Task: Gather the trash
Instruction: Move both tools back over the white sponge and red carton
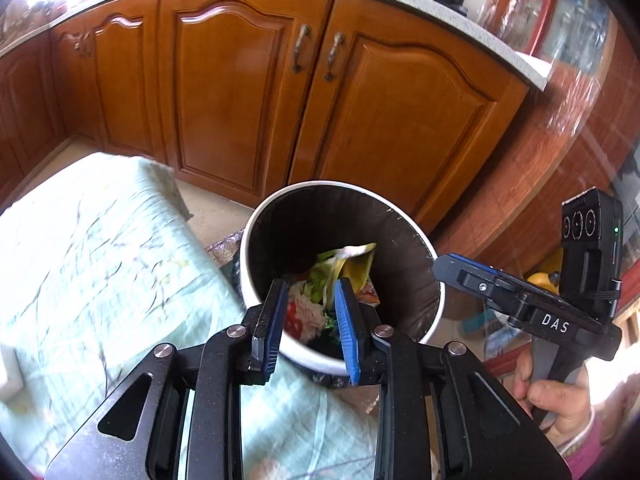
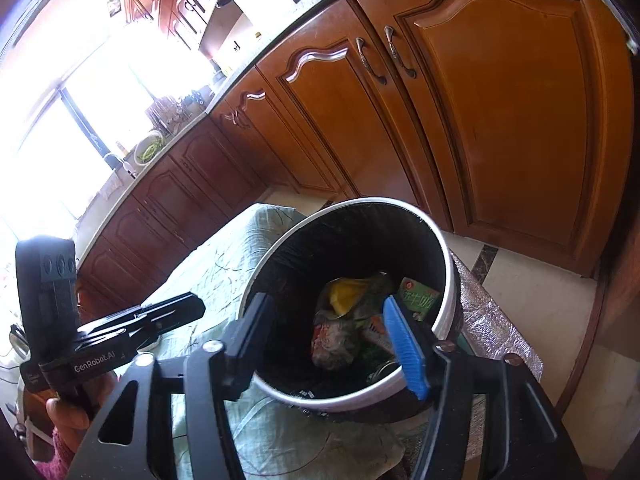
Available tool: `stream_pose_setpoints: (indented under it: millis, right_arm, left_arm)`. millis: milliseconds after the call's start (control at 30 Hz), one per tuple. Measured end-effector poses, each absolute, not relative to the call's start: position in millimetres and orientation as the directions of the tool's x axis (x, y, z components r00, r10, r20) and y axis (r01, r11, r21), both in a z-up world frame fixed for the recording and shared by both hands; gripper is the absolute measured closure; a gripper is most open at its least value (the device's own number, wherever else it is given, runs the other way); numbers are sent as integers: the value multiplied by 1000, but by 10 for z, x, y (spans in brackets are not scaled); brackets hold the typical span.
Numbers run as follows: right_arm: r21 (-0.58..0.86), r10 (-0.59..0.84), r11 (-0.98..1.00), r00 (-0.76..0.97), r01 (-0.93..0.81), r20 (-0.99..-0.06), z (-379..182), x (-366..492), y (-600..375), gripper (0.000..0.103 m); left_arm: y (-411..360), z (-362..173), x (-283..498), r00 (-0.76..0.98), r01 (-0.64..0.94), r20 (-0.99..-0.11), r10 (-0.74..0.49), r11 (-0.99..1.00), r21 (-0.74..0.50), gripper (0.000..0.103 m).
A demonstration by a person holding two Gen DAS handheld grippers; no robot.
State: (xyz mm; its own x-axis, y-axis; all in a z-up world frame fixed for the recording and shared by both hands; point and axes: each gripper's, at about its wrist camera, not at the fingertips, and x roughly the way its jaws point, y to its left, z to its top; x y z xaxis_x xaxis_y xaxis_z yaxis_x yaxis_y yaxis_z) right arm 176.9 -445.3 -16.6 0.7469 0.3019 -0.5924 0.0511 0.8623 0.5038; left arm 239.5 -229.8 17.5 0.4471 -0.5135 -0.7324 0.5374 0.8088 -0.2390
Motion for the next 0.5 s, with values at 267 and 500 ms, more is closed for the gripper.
stream_pose_setpoints:
  millis: [267, 500]
  right_arm:
    - [554, 370, 832, 758, -13, -538, -216, 1477, -4116, 12]
    - [561, 434, 824, 730, -84, -528, -243, 1319, -3748, 10]
  left_arm:
    - [-1582, 94, 1872, 524, 442, -693, -495, 854, -276, 65]
    - [-957, 98, 1498, 588, 345, -678, -441, 895, -283, 63]
